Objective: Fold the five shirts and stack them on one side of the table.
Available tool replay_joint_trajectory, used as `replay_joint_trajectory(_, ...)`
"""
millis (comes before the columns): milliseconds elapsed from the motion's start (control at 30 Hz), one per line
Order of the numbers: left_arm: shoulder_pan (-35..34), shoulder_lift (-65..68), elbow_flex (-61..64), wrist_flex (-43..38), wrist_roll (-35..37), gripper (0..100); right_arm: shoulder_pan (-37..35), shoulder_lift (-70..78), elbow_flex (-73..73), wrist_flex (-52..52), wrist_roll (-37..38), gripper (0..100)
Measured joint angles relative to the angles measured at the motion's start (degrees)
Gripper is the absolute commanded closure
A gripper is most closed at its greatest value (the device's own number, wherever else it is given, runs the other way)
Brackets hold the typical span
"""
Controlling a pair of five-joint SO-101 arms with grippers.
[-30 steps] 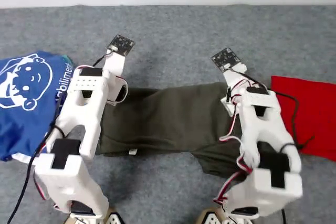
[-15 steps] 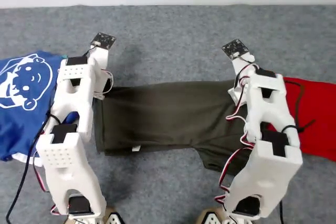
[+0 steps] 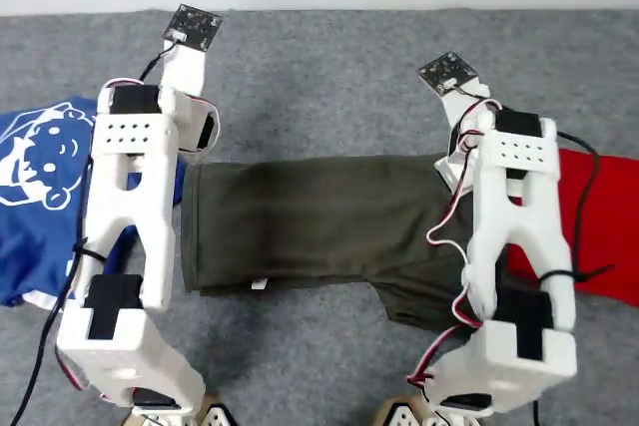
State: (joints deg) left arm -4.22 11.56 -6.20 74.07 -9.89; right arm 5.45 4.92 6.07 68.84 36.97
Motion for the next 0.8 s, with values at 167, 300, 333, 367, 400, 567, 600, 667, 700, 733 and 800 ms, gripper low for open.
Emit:
replay_joint_trajectory(167, 2.90, -0.18, -0.18, 2.02, 0.09, 98, 0.70, -5.71, 0.00, 5.98, 0.00, 98.9)
replay_joint_trajectory(300, 7.91, -0.18, -0.18, 3.34, 0.09, 98, 3.43, -14.59, 0.00, 10.37, 0.00, 98.9)
replay_joint_trajectory(333, 9.32, -0.18, -0.18, 3.69, 0.09, 98, 4.40, -17.05, 0.00, 11.52, 0.00, 98.9)
replay_joint_trajectory(367, 10.90, -0.18, -0.18, 4.13, 0.09, 98, 5.45, -19.78, 0.00, 12.48, 0.00, 98.9)
replay_joint_trajectory(400, 12.57, -0.18, -0.18, 4.48, 0.09, 98, 6.86, -22.15, 0.00, 13.54, 0.00, 98.9)
replay_joint_trajectory(567, 21.98, -0.18, -0.18, 4.92, 0.09, 98, 15.21, -32.62, 0.00, 17.85, 0.00, 98.9)
replay_joint_trajectory(600, 24.00, -0.18, -0.18, 5.10, 0.09, 98, 17.23, -34.02, 0.00, 18.64, 0.00, 98.9)
replay_joint_trajectory(667, 28.13, -0.18, -0.18, 5.19, 0.00, 98, 21.01, -36.04, 0.00, 20.13, 0.00, 98.9)
replay_joint_trajectory(700, 30.24, -0.18, -0.18, 5.19, -0.35, 98, 22.42, -36.92, 0.00, 20.75, 0.00, 98.9)
replay_joint_trajectory(733, 32.26, -0.18, -0.18, 5.19, -1.05, 98, 23.91, -37.71, 0.00, 21.36, 0.00, 98.9)
replay_joint_trajectory(800, 35.96, -0.18, -0.18, 5.19, -2.55, 98, 26.11, -39.21, 0.00, 22.59, 0.00, 98.9)
